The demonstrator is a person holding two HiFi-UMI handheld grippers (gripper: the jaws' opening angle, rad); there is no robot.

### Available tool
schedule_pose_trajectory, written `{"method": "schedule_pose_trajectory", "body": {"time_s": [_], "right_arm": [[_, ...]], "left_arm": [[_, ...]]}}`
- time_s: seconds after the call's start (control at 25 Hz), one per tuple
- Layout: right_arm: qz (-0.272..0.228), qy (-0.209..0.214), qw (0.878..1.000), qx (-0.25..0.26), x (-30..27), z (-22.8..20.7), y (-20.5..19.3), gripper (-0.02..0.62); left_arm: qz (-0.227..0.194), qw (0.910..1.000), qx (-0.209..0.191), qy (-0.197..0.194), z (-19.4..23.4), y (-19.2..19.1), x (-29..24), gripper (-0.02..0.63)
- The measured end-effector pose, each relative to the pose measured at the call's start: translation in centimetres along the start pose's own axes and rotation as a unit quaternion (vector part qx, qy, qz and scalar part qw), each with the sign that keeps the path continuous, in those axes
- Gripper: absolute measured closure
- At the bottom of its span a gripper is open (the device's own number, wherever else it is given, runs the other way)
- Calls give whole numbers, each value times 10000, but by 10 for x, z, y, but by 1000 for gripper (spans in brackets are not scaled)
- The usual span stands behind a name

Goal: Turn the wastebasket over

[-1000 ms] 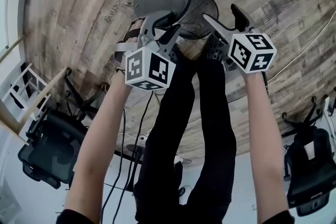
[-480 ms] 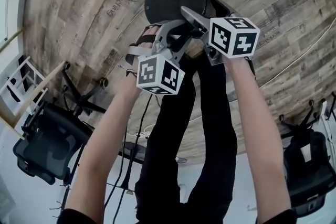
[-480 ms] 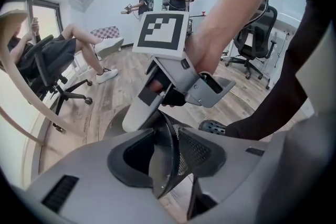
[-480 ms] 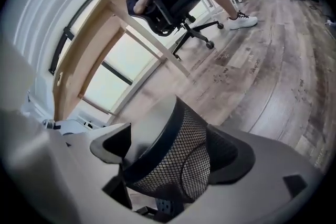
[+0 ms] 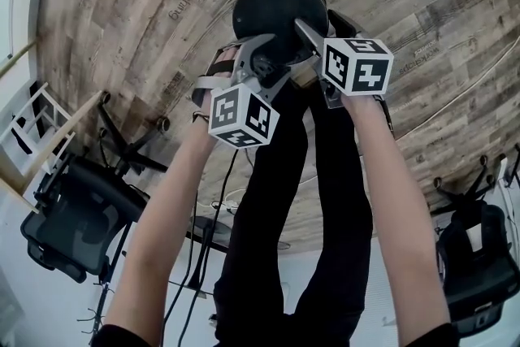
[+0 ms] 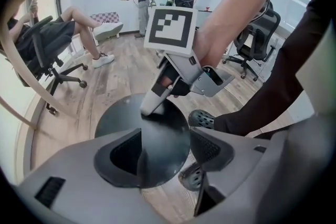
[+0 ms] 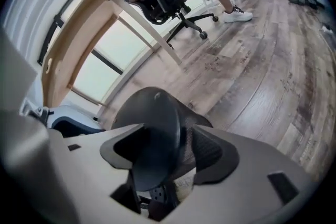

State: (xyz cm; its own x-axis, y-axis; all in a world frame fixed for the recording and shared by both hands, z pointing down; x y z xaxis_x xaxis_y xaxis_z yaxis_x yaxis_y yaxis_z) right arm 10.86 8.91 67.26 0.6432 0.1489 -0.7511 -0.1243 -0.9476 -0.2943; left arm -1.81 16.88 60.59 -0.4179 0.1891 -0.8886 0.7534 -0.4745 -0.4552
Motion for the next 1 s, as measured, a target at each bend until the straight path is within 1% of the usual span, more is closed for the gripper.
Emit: {"method": "schedule_pose_trajectory", "body": {"time_s": [0.04, 0.08, 0.2, 0.4, 0.44, 0.52, 0.56, 0.72, 0.84, 0.92, 1.0], "right_arm": [[6, -44, 10000, -15, 0, 0, -3, 302], [-13, -54, 10000, -66, -1, 0, -5, 315], [-67, -46, 9999, -130, -1, 0, -5, 321], [35, -59, 10000, -52, 0, -1, -1, 326], [37, -122, 9999, 17, 3, -1, 2, 353], [61, -231, 9995, 215, 14, 2, 7, 445], [91, -208, 9992, 336, 21, 6, 10, 449], [204, 121, 9961, 846, 62, 35, 27, 454], [118, 232, 9921, 1228, 100, 63, 49, 477], [33, 276, 9888, 1465, 127, 83, 63, 486], [-50, 326, 9867, 1594, 154, 102, 77, 491]], "left_arm": [[16, 10000, 42, 28, 0, -2, 1, 305], [36, 9999, 77, 56, 0, -4, 1, 305], [112, 9998, 130, 77, 2, -9, 2, 305], [166, 9996, 182, 106, 5, -10, 3, 305], [159, 9996, 196, 125, 5, -7, 5, 305], [127, 9996, 218, 156, 4, -1, 12, 307], [112, 9995, 231, 170, 3, 3, 19, 307], [23, 9987, 364, 344, 2, 24, 54, 316], [-139, 9965, 606, 556, 5, 48, 89, 326], [-261, 9939, 789, 723, 6, 63, 115, 345], [-372, 9908, 955, 881, 7, 79, 145, 359]]}}
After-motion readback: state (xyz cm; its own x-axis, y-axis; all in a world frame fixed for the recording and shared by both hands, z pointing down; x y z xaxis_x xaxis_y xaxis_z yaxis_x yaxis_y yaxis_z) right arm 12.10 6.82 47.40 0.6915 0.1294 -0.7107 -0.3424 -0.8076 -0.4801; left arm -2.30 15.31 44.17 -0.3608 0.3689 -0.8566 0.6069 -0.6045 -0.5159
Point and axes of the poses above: the fingertips, and each gripper's own axes: x backward along the fingers, z to its left, y out of its top, the point moved 9 cm from there along x, backward along the fingers, and after that the axes turned 1 degree about y, right-handed, at the moved point
